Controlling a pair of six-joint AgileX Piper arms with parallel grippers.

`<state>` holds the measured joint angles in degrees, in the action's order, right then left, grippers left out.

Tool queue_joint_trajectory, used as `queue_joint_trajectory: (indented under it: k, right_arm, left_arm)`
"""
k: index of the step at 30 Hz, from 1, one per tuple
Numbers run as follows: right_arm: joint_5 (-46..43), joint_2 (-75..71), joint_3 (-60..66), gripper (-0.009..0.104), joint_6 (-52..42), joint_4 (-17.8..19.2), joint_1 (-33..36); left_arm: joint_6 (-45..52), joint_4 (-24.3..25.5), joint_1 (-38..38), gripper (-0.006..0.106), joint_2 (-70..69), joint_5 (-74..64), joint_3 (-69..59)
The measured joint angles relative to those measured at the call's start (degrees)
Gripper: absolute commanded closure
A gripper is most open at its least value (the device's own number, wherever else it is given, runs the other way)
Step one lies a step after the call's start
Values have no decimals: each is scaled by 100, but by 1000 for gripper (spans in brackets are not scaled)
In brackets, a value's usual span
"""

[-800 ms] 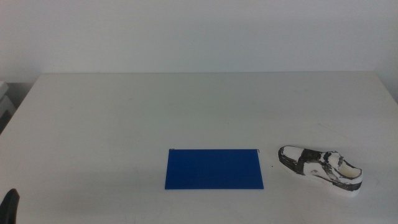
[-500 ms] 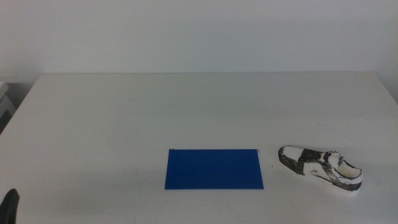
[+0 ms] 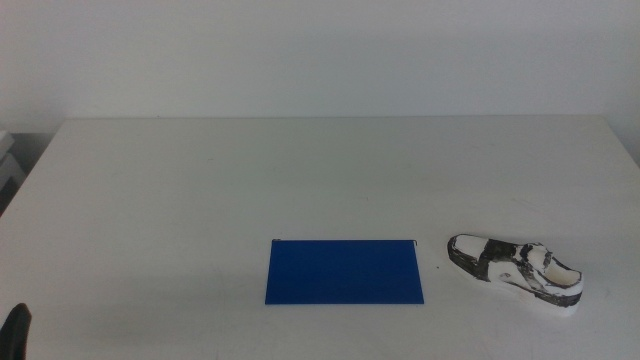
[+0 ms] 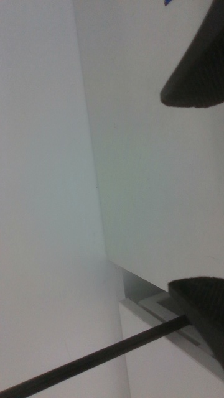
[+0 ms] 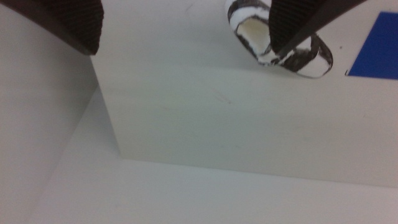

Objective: Use one arm to grab the shoe from the table and place it on the mat.

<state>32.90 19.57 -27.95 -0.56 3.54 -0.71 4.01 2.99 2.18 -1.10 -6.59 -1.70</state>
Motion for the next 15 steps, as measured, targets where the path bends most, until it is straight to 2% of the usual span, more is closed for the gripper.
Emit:
queue_joint_trajectory:
  k: [8,10,15]
  right_arm:
    - [760,1520,-1453,22,-296,7,0]
    - [1029,1922,-1849,22,-511,-76,0]
    - [1740,3050,-2882,22,-1322,-597,0]
  left_arm:
    - [0,0,0,7,0,0,0]
    - [0,0,0,7,0,0,0]
    - [0,-4,0,7,0,0,0]
